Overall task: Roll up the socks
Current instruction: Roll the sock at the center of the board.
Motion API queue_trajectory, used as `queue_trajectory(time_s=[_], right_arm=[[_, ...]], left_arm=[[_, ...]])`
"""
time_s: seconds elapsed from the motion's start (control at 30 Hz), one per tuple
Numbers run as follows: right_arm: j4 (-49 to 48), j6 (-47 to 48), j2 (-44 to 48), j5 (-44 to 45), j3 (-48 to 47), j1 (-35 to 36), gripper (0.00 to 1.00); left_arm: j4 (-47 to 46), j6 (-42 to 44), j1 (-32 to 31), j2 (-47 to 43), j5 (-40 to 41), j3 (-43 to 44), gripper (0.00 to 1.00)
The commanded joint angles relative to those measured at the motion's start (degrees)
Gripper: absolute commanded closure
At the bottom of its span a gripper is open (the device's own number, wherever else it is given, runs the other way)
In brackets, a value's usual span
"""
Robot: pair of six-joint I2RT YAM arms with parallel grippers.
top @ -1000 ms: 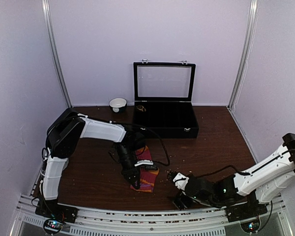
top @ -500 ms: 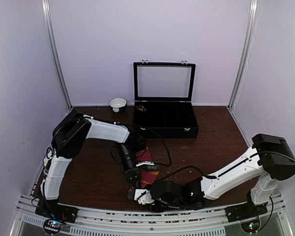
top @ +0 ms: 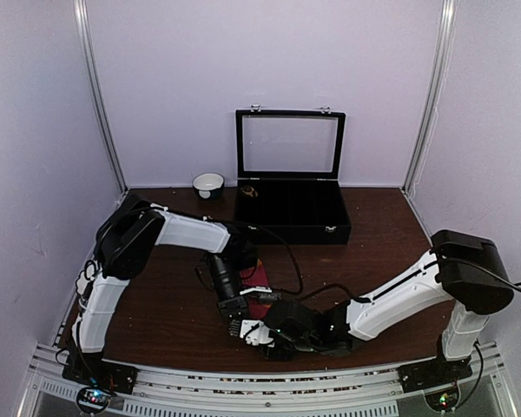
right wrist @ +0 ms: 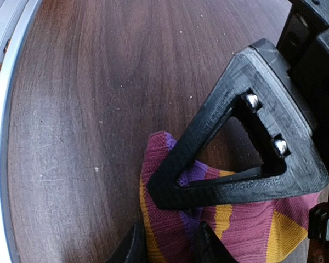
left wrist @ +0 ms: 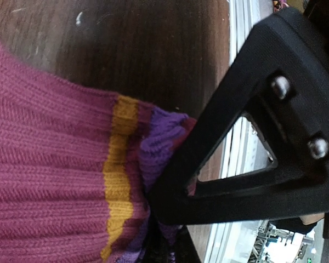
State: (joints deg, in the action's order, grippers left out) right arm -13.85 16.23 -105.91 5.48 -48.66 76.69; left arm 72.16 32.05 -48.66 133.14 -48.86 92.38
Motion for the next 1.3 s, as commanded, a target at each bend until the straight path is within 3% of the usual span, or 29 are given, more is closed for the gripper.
queue_trajectory(time_s=[0.0,0.1,0.27,0.5,0.67,0.93,1.27], right_arm=[[3.9,-2.4,-3.1,-3.2,0.9,-0.3,0.74],[4.8,-5.7,-4.4,-5.3,1.3,-0.4,0.80],[3.6,-13.1,-6.5,-10.7,3.3,-2.0,0.88],[-9.3,-25.4,-3.5,-25.6,10.4,-7.0,0.94],[-20.8,-36.6,-7.8,-38.4,12.2,-11.0,0.95],[-32.6,-50.3,-13.4,-45.1,14.1,-16.2,0.96],[-26.4,-49.5,-13.5,-46.5,13.2,-17.2,0.97]], left_arm=[[1.6,3.1,1.1,0.2,-2.3,0.9,0.99],[-0.4,4.6,2.3,-3.4,-3.8,-0.5,0.75],[-4.7,8.4,5.1,-12.0,-4.3,-4.6,0.61],[-17.2,12.3,6.6,-27.1,-2.2,-16.8,0.56],[-22.0,15.9,4.6,-30.6,1.3,-22.9,0.54],[-33.2,13.6,-2.2,-32.1,11.1,-29.9,0.55],[-37.8,13.9,-5.9,-29.0,17.7,-28.1,0.57]])
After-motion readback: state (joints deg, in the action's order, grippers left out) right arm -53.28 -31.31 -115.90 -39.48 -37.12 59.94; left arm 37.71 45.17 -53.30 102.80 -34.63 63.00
